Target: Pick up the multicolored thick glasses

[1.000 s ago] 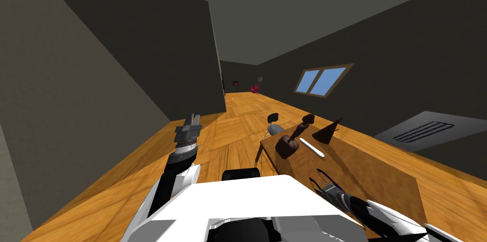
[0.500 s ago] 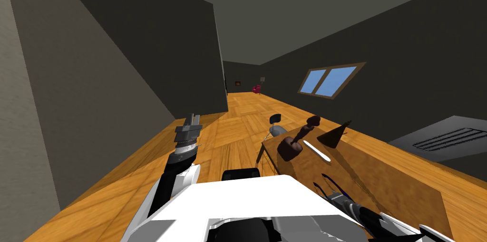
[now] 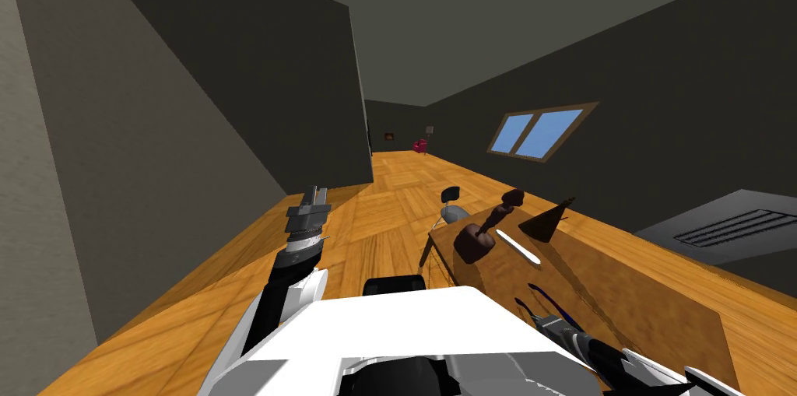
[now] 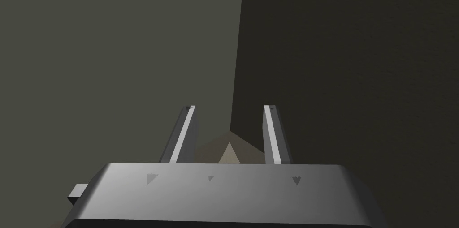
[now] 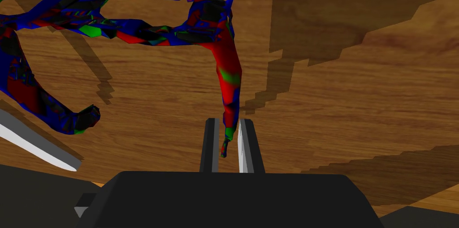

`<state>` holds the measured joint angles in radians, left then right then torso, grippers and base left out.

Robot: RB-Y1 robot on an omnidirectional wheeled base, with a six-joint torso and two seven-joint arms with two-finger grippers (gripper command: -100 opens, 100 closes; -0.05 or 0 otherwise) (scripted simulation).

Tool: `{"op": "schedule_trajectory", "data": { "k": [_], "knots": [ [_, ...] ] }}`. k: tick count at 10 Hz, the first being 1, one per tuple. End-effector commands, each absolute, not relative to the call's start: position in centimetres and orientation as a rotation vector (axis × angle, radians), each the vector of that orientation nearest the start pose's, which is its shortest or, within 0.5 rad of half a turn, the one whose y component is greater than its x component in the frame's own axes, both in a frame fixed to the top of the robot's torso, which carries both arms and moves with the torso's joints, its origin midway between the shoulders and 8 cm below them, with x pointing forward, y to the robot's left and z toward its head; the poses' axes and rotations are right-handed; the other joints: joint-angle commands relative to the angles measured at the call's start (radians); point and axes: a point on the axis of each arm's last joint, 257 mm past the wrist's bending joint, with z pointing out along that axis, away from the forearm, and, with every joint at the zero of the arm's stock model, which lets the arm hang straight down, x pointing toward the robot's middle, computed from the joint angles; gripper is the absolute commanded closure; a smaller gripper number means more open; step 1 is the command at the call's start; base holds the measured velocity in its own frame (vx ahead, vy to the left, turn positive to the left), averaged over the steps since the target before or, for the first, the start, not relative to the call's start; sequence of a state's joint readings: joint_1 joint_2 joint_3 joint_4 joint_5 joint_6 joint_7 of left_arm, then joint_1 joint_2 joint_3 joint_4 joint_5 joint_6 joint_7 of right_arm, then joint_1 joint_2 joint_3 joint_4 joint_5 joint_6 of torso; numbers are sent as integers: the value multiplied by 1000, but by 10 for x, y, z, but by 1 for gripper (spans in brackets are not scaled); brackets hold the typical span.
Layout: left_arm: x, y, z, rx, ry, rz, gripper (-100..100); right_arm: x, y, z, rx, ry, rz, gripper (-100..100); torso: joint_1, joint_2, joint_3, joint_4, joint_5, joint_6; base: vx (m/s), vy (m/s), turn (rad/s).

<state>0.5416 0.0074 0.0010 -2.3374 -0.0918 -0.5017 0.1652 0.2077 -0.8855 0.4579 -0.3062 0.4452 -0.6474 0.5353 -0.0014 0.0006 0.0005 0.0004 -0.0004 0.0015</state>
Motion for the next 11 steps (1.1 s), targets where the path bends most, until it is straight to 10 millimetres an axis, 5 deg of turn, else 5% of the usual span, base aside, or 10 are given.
{"op": "schedule_trajectory", "data": {
  "k": [1, 2, 3, 5, 11],
  "knots": [
    [331, 269, 36, -641, 619, -1388, 0, 71, -644, -520, -194, 2736, -234, 100, 0, 0, 0, 0, 0, 0, 0, 0, 0],
    [331, 269, 36, -641, 619, -1388, 0, 71, -644, -520, -194, 2736, -234, 0, 0, 0, 0, 0, 0, 0, 0, 0, 0],
    [331, 269, 36, -641, 619, -1388, 0, 84, -644, -518, -224, 2731, -229, 100, 0, 0, 0, 0, 0, 0, 3, -4, -149],
    [331, 269, 36, -641, 619, -1388, 0, 84, -644, -518, -224, 2731, -229, 100, 0, 0, 0, 0, 0, 0, 2, 0, -35],
    [331, 269, 36, -641, 619, -1388, 0, 140, -633, -507, -359, 2709, -205, 100, 0, 0, 0, 0, 0, 0, 4, -3, -151]
  ]
}}
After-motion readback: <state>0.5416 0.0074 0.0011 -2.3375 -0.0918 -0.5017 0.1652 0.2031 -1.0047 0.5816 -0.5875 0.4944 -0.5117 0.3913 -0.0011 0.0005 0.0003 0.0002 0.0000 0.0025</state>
